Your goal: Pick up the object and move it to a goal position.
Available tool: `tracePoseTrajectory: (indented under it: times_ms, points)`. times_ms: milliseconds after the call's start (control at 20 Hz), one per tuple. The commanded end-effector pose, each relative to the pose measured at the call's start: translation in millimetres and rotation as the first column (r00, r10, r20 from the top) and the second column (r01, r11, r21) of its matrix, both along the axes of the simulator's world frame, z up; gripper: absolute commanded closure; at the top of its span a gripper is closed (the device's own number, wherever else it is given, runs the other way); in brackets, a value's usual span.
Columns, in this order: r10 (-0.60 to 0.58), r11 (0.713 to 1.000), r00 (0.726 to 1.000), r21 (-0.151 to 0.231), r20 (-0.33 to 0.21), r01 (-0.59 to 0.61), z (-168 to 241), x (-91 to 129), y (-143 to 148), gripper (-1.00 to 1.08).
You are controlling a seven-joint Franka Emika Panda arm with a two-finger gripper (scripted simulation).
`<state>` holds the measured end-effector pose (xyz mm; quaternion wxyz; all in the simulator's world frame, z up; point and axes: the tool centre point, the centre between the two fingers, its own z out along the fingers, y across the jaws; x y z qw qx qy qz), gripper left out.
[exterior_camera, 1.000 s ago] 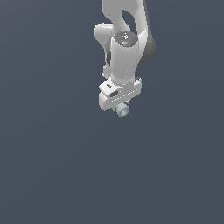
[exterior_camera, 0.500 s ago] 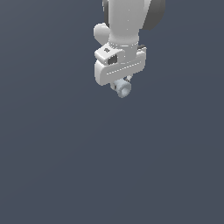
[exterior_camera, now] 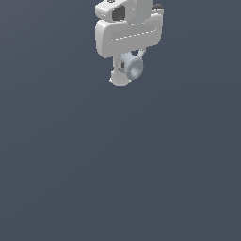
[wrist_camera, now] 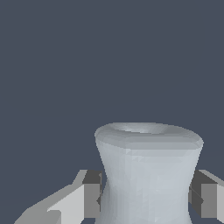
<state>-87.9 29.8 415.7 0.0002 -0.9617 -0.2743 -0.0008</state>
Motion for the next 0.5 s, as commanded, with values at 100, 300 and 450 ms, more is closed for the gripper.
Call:
tracePoseTrajectory:
  times_ms: [100,300,450]
  points:
    - [0.000,1.000,1.000,0.000,-0.002,0.000,31,-4,-2,1.08]
    - [-0.001,1.000,1.000,-0.001,-0.002,0.001,49,-5,-3,1.08]
    - [-0.001,1.000,1.000,-0.001,-0.002,0.001,57,-5,-3,1.08]
